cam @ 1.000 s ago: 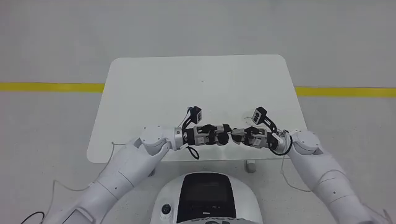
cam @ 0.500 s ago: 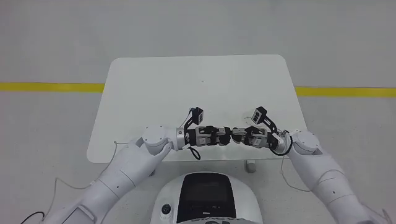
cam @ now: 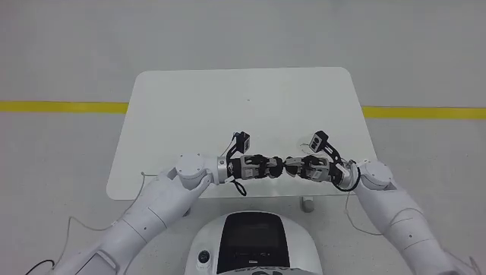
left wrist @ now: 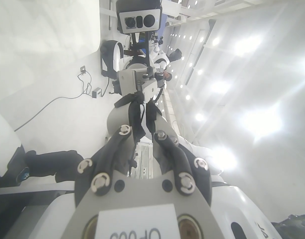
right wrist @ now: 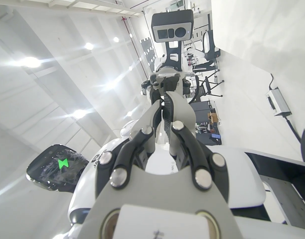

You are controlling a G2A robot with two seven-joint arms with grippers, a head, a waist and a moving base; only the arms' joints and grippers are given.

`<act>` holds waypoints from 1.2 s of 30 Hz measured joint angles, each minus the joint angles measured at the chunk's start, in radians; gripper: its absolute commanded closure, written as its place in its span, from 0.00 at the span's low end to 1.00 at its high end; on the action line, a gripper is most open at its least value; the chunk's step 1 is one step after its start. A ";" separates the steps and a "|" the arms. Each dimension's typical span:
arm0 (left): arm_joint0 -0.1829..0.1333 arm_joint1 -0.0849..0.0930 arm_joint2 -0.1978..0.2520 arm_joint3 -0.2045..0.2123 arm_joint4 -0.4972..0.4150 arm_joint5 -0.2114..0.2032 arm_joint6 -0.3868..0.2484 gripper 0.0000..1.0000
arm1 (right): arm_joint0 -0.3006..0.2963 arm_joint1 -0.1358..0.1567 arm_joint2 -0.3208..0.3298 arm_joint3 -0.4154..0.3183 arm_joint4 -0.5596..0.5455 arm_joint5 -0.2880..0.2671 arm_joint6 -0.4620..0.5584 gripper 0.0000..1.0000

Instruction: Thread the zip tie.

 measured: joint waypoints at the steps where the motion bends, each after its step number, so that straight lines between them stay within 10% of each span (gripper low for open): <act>1: -0.001 0.000 0.000 0.001 0.000 0.000 0.000 0.95 | 0.000 0.000 0.000 0.000 -0.001 0.001 0.000 1.00; 26: -0.010 -0.001 0.012 0.016 -0.009 0.004 -0.010 1.00 | 0.001 -0.004 -0.004 0.006 0.000 0.000 -0.006 1.00; 27: -0.010 -0.001 0.012 0.017 -0.009 0.004 -0.011 1.00 | 0.001 -0.004 -0.004 0.006 0.000 0.001 -0.006 0.71; 28: -0.011 -0.001 0.013 0.018 -0.010 0.004 -0.012 1.00 | 0.002 -0.005 -0.004 0.007 0.000 0.002 -0.006 0.14; 29: -0.011 -0.002 0.013 0.019 -0.011 0.003 -0.012 1.00 | 0.002 -0.005 -0.003 0.008 0.002 0.003 -0.007 0.00; 36: -0.010 0.001 0.004 0.023 -0.015 -0.017 -0.007 1.00 | 0.000 -0.005 0.014 0.023 0.034 0.010 -0.022 0.00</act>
